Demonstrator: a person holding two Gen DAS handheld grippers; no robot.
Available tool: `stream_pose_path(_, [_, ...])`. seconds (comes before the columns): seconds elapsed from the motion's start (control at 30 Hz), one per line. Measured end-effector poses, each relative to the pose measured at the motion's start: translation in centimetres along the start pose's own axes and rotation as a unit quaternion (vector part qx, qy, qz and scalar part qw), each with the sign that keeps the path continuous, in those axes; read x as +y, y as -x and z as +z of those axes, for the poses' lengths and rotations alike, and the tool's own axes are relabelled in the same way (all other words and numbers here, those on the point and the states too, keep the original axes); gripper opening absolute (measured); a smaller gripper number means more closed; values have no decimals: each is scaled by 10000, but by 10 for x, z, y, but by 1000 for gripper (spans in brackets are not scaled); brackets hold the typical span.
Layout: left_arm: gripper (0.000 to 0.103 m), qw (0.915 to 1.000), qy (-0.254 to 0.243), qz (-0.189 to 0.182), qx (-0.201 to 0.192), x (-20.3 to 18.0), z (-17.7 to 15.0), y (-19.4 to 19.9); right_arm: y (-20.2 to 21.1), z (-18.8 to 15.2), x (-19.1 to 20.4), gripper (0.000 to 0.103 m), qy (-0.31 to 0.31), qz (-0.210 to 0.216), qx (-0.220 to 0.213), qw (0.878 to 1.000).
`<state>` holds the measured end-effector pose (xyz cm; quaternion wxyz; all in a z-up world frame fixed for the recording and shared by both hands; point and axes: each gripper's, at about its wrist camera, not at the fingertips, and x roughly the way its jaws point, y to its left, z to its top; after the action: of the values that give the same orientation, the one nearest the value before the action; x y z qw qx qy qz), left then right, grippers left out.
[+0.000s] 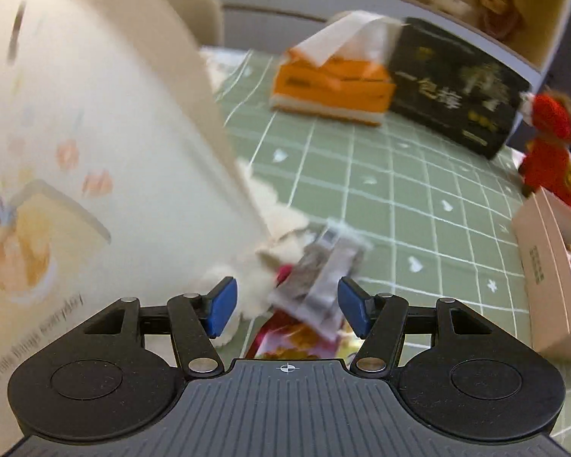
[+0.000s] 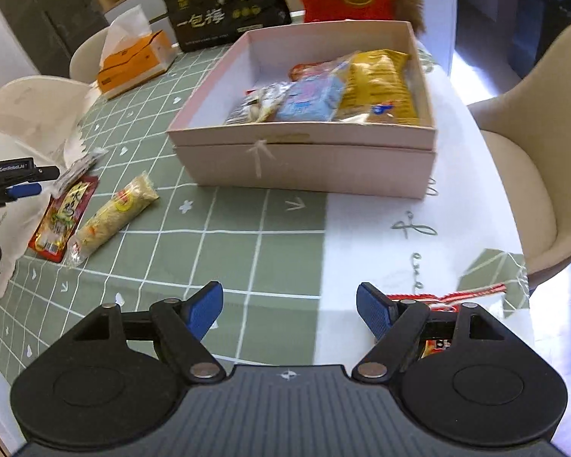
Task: Organize snacks
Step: 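Move left tool to the red chicken pouch and yellow rice stick while right tool reaches the dark clear packet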
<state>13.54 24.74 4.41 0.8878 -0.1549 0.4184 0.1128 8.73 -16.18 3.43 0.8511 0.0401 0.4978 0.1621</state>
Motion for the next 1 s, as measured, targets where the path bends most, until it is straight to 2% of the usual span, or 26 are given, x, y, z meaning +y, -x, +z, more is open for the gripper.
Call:
stream_pose_path(0.07, [64, 9996, 67, -244, 111, -1, -7, -8, 2, 3, 4, 78, 108, -49, -5, 9999])
stream_pose_path(0.1, [68, 9993, 26, -342, 140, -4, -12, -11, 4, 5, 5, 78, 159, -63, -19, 9999])
stream_pose_path(0.17, [67, 9986, -206, -467, 152, -19, -24, -11, 9, 10, 8, 78, 260, -46, -51, 9996])
stream_pose_path(0.27, [65, 9939, -607, -894, 203, -45, -40, -11, 11, 21, 20, 78, 333, 95, -100, 9993])
stream_pose_path(0.37, [57, 9877, -869, -1273, 276, -67, -58, -2, 8, 36, 42, 78, 492, 200, -222, 9983])
stream_pose_path(0.53, [54, 9788, -1072, -1674, 486, -82, -88, 21, -5, 66, 95, 78, 899, 212, -299, 9953])
stream_pose_path(0.57, [54, 9791, -1084, -1634, 539, -82, -92, 25, -11, 73, 106, 78, 1000, 225, -302, 9943])
stream_pose_path(0.63, [54, 9837, -1055, -1325, 604, -80, -96, 33, -25, 86, 133, 83, 1332, 224, -283, 9904])
stream_pose_path(0.7, [53, 9887, -489, -1201, 755, -63, -93, 36, -45, 98, 166, 84, 1916, 205, -240, 9810])
stream_pose_path(0.8, [51, 9888, 215, -1117, 962, -30, -93, 48, -78, 111, 205, 84, 2480, 376, -183, 9679])
stream_pose_path(0.9, [51, 9897, 234, -932, 1059, -16, -94, 55, -118, 126, 235, 85, 2564, 484, -44, 9654])
stream_pose_path(1.0, [51, 9913, 258, -900, 926, -5, -96, 65, -159, 134, 254, 85, 2638, 424, 206, 9634])
